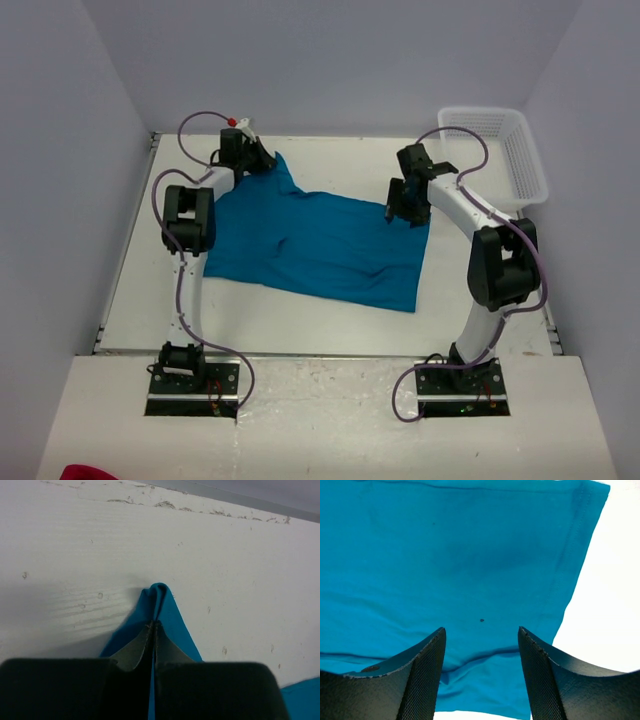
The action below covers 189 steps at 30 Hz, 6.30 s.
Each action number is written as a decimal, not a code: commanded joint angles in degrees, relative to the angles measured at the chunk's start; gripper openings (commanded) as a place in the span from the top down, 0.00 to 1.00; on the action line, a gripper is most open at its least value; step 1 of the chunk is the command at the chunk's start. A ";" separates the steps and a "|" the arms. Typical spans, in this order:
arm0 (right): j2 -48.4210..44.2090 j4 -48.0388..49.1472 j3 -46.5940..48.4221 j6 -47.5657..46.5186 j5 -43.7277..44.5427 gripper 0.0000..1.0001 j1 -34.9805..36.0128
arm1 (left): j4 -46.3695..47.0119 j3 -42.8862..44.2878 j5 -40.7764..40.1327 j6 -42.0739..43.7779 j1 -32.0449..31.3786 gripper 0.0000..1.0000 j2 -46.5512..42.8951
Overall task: Fold and stack the t-shirts
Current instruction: Grap the side of the flattened tshirt furthest away from the robot with both arms
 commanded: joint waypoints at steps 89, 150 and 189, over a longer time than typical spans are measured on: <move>-4.02 5.16 -6.46 0.57 -6.77 0.40 0.14 | 1.51 -31.84 -6.32 -6.18 -0.19 1.00 -36.86; 0.02 1.38 -1.90 1.44 -4.22 0.37 -4.17 | -17.39 -57.62 -26.90 -7.06 0.42 1.00 -63.50; 13.09 -7.40 14.09 2.50 -0.89 0.37 -5.22 | -20.73 -69.84 -26.19 -8.99 0.60 1.00 -78.26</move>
